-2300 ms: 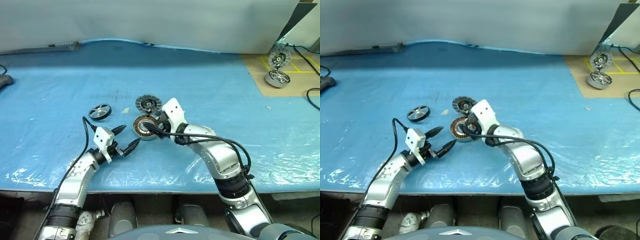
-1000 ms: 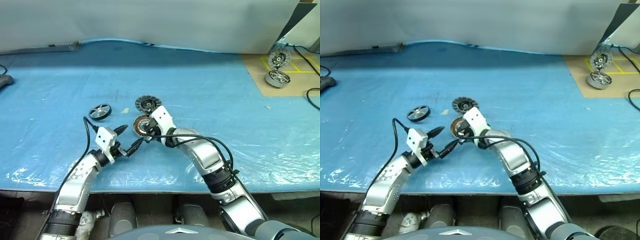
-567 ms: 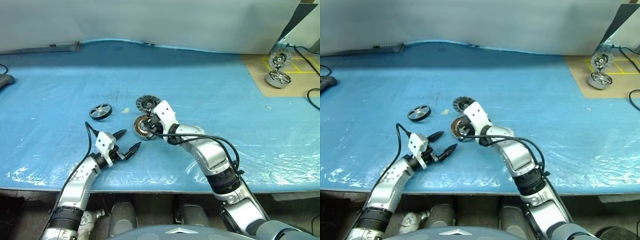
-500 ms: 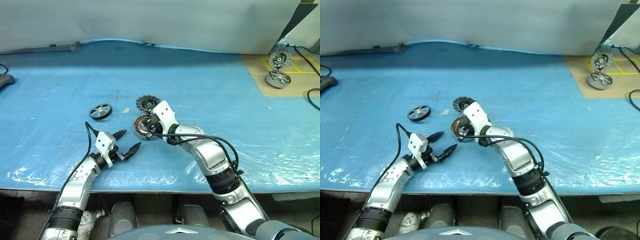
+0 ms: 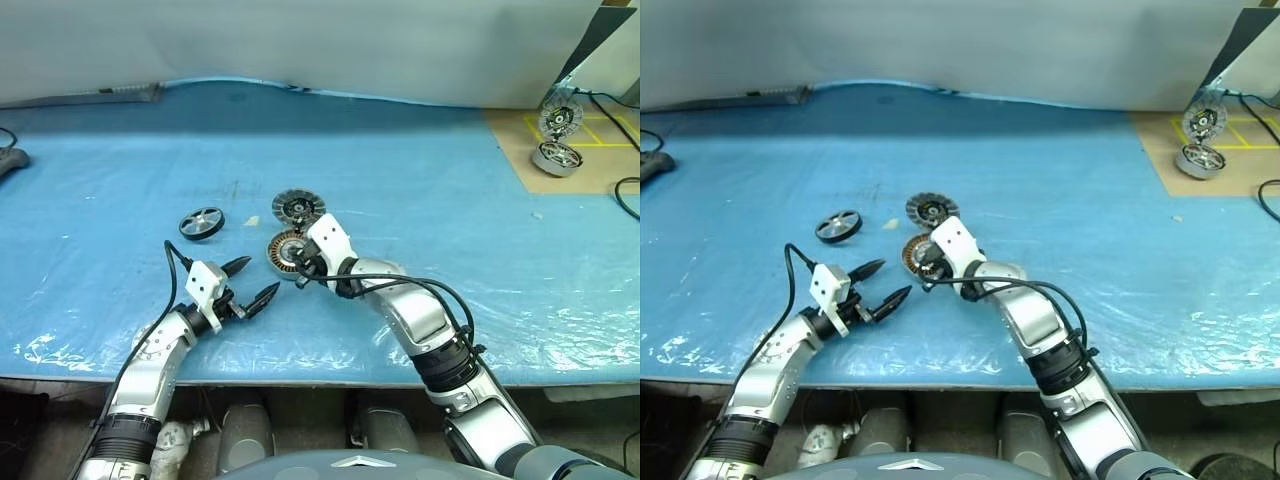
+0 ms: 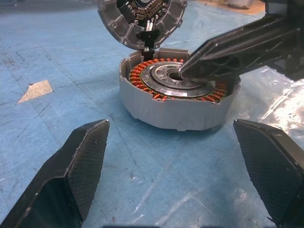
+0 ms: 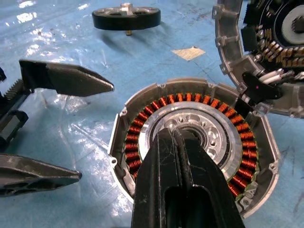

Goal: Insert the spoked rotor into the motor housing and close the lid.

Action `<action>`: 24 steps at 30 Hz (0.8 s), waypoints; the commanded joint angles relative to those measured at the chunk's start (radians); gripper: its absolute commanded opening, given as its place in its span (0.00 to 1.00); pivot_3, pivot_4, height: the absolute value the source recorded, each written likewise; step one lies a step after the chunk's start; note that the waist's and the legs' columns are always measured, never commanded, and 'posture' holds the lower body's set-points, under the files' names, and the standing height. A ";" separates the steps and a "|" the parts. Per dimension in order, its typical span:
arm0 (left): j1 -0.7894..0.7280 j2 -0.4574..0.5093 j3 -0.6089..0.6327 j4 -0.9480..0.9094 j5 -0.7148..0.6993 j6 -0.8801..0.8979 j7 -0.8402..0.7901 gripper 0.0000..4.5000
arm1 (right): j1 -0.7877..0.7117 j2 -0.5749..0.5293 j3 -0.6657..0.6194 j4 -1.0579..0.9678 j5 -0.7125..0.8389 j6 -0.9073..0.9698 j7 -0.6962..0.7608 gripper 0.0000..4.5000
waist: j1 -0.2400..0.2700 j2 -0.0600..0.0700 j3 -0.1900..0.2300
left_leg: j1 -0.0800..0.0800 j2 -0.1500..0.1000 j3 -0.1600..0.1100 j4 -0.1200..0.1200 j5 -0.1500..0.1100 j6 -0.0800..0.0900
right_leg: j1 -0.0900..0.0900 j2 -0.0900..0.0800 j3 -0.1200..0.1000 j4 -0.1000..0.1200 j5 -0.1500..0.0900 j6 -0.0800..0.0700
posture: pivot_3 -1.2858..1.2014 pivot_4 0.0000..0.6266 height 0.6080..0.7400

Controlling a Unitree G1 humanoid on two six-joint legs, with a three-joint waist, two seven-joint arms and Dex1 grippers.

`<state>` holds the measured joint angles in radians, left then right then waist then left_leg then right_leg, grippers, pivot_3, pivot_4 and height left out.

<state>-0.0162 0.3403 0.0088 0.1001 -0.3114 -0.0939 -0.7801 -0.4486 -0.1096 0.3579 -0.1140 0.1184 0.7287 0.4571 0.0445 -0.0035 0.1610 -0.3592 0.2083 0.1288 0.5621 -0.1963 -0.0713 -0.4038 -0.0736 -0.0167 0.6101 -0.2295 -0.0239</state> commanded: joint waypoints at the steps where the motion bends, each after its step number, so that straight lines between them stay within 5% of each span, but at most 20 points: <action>1: 0.002 0.008 0.016 -0.050 -0.012 0.006 0.008 1.00 | -0.011 0.013 -0.038 -0.102 0.034 0.002 0.000 0.00 | 0.000 0.000 0.000 | 0.000 0.000 0.000 0.000 0.000 0.000 | 0.000 0.000 0.000 0.000 0.000 0.000 | 0.52 0.24 1.00; 12: -0.087 0.182 0.179 -0.077 -0.048 0.104 0.041 1.00 | 0.011 -0.076 -0.094 -0.253 0.071 0.079 0.015 0.00 | 0.000 0.000 0.000 | 0.000 0.000 0.000 0.000 0.000 0.000 | 0.000 0.000 0.000 0.000 0.000 0.000 | 0.52 0.24 1.00; 20: -0.267 0.486 0.240 -0.019 -0.127 0.422 -0.112 1.00 | 0.008 -0.085 -0.076 -0.241 0.071 0.068 0.018 0.00 | 0.001 0.000 0.000 | 0.000 -0.001 -0.001 0.001 0.000 0.000 | 0.000 0.000 -0.001 0.002 0.000 0.000 | 0.52 0.24 1.00; 24: -0.439 0.676 0.131 0.119 -0.089 0.641 -0.266 1.00 | 0.002 -0.070 -0.067 -0.225 0.068 0.058 0.014 0.00 | 0.001 -0.001 0.000 | 0.000 -0.001 -0.001 0.001 0.000 0.000 | -0.001 0.000 -0.001 0.003 0.000 -0.001 | 0.52 0.24 1.00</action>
<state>-0.4098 0.9712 0.1646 0.1798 -0.4155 0.4732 -0.9917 -0.4354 -0.1923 0.2872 -0.3201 0.1768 0.8087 0.4741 0.0454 -0.0042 0.1612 -0.3593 0.2073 0.1273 0.5627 -0.1962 -0.0716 -0.4052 -0.0735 -0.0180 0.6134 -0.2300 -0.0247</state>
